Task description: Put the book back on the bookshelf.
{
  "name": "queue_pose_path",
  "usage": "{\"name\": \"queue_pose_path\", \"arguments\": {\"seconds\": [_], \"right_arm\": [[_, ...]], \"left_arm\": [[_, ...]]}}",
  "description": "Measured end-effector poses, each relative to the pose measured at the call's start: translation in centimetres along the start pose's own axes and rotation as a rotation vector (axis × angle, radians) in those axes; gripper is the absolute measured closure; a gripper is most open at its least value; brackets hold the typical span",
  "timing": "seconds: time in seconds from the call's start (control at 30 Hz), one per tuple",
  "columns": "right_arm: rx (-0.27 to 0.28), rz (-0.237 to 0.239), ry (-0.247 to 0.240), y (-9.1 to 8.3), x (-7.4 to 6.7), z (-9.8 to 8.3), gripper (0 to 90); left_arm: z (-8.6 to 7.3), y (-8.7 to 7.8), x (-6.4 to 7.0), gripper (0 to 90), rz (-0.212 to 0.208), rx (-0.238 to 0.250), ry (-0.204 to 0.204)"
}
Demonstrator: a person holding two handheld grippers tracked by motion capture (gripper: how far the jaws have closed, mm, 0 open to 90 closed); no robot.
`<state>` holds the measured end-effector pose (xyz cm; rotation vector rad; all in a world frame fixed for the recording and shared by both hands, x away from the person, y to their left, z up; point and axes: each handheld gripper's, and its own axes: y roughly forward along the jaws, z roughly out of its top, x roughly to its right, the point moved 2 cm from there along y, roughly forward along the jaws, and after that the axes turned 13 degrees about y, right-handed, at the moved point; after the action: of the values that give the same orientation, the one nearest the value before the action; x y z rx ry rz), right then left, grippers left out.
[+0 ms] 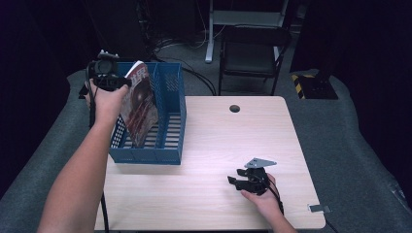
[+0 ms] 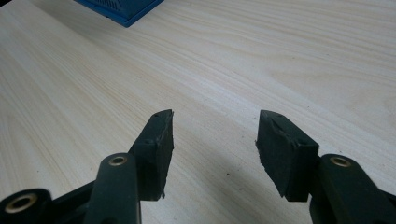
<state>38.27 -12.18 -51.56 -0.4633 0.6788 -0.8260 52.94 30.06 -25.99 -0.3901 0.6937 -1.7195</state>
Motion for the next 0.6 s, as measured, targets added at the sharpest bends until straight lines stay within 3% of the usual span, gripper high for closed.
{"name": "queue_pose_path", "arguments": {"seconds": [0.6], "right_arm": [[-0.003, 0.003, 0.002, 0.0, 0.0, 0.0, 45.7]], "left_arm": [[-1.6, 1.2, -0.4, 83.5, 0.01, -0.012, -0.016]]}}
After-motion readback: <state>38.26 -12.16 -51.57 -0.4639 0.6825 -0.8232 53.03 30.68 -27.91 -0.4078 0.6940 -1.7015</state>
